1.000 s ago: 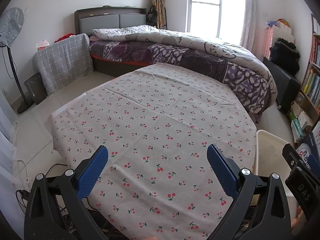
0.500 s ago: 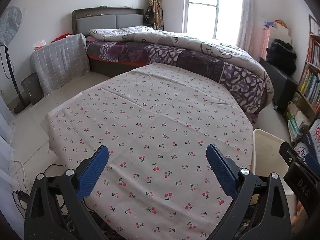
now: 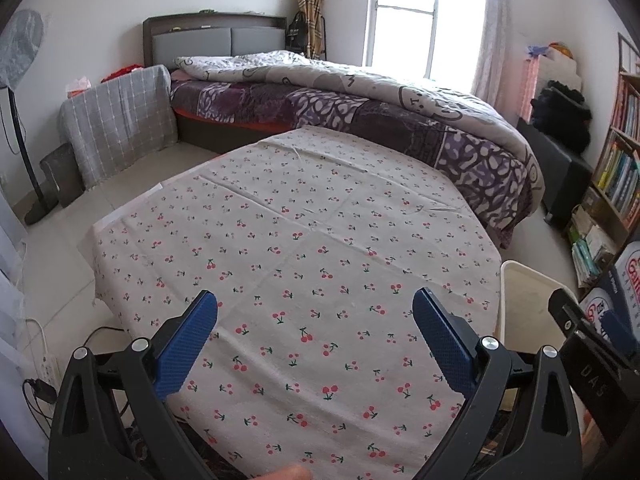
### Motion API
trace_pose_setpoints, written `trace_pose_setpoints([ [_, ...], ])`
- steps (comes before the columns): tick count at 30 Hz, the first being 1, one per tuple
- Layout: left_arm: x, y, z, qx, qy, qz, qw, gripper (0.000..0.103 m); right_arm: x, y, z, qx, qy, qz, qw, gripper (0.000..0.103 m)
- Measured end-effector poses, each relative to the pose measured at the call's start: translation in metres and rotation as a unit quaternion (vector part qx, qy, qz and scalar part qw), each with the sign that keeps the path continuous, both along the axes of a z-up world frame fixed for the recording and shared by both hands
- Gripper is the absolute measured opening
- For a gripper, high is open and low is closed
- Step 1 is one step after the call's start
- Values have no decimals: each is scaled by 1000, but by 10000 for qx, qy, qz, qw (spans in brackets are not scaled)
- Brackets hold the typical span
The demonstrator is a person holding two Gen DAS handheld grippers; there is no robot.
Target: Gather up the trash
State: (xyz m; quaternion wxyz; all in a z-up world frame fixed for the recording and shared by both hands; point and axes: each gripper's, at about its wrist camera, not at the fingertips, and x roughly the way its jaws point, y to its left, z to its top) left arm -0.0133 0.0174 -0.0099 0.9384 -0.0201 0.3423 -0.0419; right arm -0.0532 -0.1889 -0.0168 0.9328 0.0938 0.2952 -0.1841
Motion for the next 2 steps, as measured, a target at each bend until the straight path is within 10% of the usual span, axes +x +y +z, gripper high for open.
trace_pose_setpoints([
  [2, 1, 2, 0, -24, 21, 30, 10000, 95, 1, 0, 0, -1, 12, 2, 10000, 96],
])
